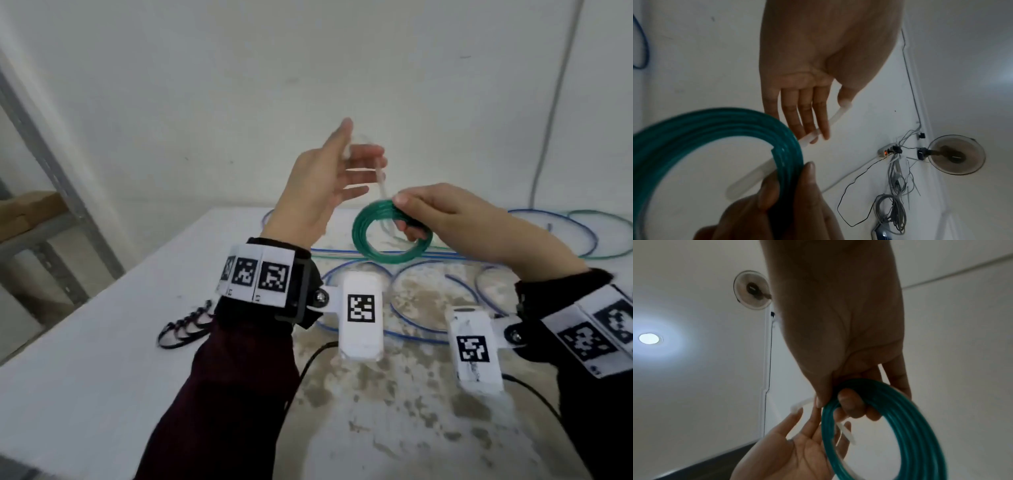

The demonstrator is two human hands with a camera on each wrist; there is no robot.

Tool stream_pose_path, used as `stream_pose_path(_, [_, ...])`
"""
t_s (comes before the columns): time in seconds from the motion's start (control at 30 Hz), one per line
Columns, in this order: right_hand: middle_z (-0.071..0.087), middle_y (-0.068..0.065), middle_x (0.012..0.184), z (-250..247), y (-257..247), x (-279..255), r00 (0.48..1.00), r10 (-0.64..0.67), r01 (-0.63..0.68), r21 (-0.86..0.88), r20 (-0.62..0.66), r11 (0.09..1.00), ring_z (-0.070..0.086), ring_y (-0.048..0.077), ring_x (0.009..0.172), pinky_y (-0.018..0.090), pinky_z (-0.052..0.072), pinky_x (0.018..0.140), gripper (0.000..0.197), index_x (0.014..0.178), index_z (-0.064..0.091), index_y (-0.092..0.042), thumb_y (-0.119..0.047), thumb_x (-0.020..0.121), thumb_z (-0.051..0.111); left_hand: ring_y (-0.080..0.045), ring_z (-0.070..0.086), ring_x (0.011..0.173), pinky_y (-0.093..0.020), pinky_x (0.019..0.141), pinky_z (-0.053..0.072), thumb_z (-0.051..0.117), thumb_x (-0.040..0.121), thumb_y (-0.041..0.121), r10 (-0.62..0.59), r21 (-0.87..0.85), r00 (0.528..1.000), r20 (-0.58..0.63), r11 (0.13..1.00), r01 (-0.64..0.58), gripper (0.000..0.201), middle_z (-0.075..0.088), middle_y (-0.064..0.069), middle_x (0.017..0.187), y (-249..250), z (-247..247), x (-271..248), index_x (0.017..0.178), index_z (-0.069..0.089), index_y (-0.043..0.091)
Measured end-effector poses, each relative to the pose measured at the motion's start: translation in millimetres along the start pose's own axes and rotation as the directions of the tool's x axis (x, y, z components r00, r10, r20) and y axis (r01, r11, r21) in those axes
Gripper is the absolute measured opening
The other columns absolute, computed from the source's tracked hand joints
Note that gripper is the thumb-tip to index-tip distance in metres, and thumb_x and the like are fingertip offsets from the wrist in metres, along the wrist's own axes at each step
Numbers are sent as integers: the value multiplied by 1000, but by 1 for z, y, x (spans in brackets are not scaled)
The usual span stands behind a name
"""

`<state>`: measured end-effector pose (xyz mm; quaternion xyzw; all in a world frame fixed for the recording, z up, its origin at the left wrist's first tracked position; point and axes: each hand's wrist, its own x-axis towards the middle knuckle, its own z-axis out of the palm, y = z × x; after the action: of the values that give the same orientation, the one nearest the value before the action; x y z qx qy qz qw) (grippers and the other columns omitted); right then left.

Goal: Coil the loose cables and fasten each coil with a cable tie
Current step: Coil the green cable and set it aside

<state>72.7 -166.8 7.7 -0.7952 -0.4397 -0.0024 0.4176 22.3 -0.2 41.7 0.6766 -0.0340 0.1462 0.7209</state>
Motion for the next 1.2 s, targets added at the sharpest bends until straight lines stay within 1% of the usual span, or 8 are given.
stream_pose_path(0.1, [48,-7,55,-23,9,-8,997,20,-25,-69,-78,997,43,19,60,36,38,65,40,68,53,-18,-29,103,35,-19,65,79,-30,84,47,34,101,36,5,-60,998,55,998,-2,47,69,-5,87,-3,18,7,91,69,8])
stream_pose_path(0.27, [46,-10,52,-35,12,-12,998,4,-8,-81,-59,997,45,17,62,35,39,66,39,70,54,-17,-30,103,35,-16,62,65,-25,70,53,59,88,0,131,95,991,31,987,-133,9,65,-8,74,-21,35,15,87,66,6])
stream_pose_path(0.47, [48,-9,55,-28,14,-9,999,17,-24,-154,-43,988,45,16,60,38,42,66,41,71,54,-15,-32,103,34,-23,62,56,-37,67,57,59,88,0,59,262,998,19,963,-62,20,64,-10,68,-35,30,19,104,50,9])
stream_pose_path(0.67, [49,-7,52,-25,13,-8,998,20,-31,-174,-63,984,43,10,55,29,38,62,42,68,52,-17,-32,103,34,-26,59,54,-31,58,54,49,97,14,-7,276,976,218,960,-55,17,64,-24,80,-25,30,7,95,60,1])
stream_pose_path(0.87, [50,-10,46,-23,9,-8,991,11,-46,-259,-134,965,42,5,47,17,34,53,48,57,48,-26,-28,103,36,-18,48,41,-26,53,46,46,98,16,-17,271,950,312,960,-72,22,65,-15,66,-26,26,7,94,56,-2])
stream_pose_path(1.03, [50,-6,53,-20,3,-5,977,1,-73,-327,-215,942,46,6,49,16,34,54,40,70,52,-14,-28,103,34,-13,28,40,-24,50,42,44,99,10,31,138,953,302,988,-76,18,60,-9,59,-27,27,9,83,49,7])
stream_pose_path(1.13, [51,-5,54,-19,2,-6,969,-9,-61,-274,-247,960,47,3,50,16,34,54,29,79,49,-31,-26,103,33,-12,30,41,-21,47,38,46,99,14,66,180,963,263,977,-116,19,52,-4,56,-30,31,9,83,53,9])
stream_pose_path(1.2, [54,-4,57,-18,4,-6,962,19,-82,-219,-274,972,48,3,51,17,34,53,19,101,51,-32,-25,103,34,-11,28,40,-19,43,33,44,100,15,78,167,964,254,978,-123,21,49,-2,55,-32,34,8,82,52,9])
